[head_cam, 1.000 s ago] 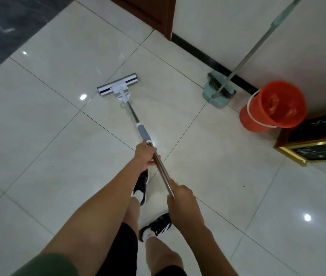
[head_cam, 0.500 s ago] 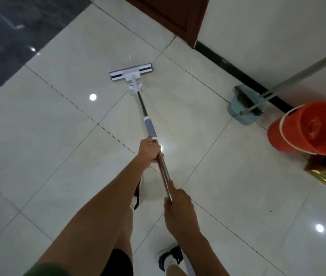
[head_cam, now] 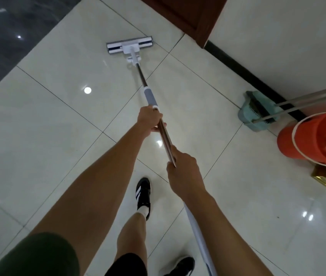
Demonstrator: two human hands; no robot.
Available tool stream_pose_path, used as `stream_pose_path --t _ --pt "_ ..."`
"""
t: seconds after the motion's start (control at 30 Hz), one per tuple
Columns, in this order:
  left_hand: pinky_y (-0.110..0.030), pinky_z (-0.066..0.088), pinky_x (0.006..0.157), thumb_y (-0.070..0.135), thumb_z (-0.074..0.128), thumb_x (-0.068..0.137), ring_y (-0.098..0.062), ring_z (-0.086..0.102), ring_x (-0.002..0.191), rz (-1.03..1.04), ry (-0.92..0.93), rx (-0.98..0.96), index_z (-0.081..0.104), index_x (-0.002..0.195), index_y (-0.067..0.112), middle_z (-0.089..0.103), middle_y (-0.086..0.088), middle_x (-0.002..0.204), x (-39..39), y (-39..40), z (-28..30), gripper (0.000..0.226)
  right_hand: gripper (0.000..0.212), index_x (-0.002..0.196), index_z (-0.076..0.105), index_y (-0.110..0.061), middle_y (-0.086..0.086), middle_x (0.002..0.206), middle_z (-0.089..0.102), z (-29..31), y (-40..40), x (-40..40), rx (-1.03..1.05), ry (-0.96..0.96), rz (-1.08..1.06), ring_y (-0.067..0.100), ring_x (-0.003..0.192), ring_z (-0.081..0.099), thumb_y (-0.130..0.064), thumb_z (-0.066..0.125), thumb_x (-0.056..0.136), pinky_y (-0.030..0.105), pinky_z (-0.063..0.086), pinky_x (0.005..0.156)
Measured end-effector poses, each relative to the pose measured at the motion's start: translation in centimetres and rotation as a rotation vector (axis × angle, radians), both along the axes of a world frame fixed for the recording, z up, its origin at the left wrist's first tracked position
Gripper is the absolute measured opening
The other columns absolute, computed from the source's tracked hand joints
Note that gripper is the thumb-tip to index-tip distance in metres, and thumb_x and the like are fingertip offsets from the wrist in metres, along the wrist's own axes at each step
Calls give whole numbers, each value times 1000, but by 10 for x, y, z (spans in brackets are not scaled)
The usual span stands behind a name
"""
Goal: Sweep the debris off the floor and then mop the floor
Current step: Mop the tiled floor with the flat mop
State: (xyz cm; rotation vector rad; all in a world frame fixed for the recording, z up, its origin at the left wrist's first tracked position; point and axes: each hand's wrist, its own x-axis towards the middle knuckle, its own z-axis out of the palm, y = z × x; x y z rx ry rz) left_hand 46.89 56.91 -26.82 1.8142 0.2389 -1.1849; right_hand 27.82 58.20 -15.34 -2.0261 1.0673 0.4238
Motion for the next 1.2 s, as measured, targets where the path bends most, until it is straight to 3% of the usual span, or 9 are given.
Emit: stream_pose_path --t 0.2,0.3,0.47,0.63,0.73,0.8,0.9,1.1,1.2 --pt "-49 63 67 -1 66 90 -31 76 77 31 20 -19 59 118 6 69 -14 89 -45 26 11 30 46 149 36 -16 5 95 54 10 25 -46 -89 -7 99 15 73 53 -18 44 104 20 37 58" --pt "-44 62 62 -3 67 90 -30 76 75 15 31 -22 58 119 5 68 -13 88 -89 41 23 31 45 148 37 -15 6 98 56 16 36 -90 -74 -6 106 17 77 58 -17 45 104 26 50 65" --pt "-37 60 55 -6 70 87 -27 75 72 25 60 -45 56 104 13 70 -16 96 -203 68 33 28 43 145 42 -14 7 97 57 20 56 -201 -57 7 104 19 78 61 -13 46 102 30 57 73" --pt "-37 60 58 -6 69 87 -31 72 77 69 69 -50 44 145 16 69 -17 106 -350 93 26 66 50 149 38 -15 9 94 56 27 79 -343 -17 55 144 21 77 58 -10 46 100 31 52 67" --pt "-37 60 60 -4 70 87 -30 72 75 110 72 -44 46 145 21 68 -17 111 -411 110 26 68 54 149 38 -18 7 90 57 36 89 -398 20 73 127 22 72 59 -6 44 97 33 54 66" --pt "-35 60 57 -5 71 87 -31 71 75 124 81 -38 53 133 26 67 -19 116 -441 118 33 59 54 151 37 -18 4 86 54 47 96 -428 30 80 126 15 64 52 -6 44 98 25 46 60" --pt "-36 60 55 -6 70 87 -30 71 72 78 79 -16 52 116 28 66 -23 114 -462 124 45 48 55 152 36 -18 1 82 52 57 101 -453 36 81 138 12 60 50 -7 44 99 25 48 59" --pt "-44 62 61 -9 67 87 -30 71 68 62 53 31 57 119 18 66 -17 91 -442 116 45 43 56 151 36 -15 0 80 48 51 95 -438 3 64 178 6 58 40 -4 42 96 17 30 50" --pt "-51 62 68 -9 64 87 -32 71 69 63 62 44 60 117 13 65 -16 86 -428 106 33 38 56 151 34 -17 1 85 51 44 87 -424 -1 94 175 14 67 52 -4 41 97 19 39 54"
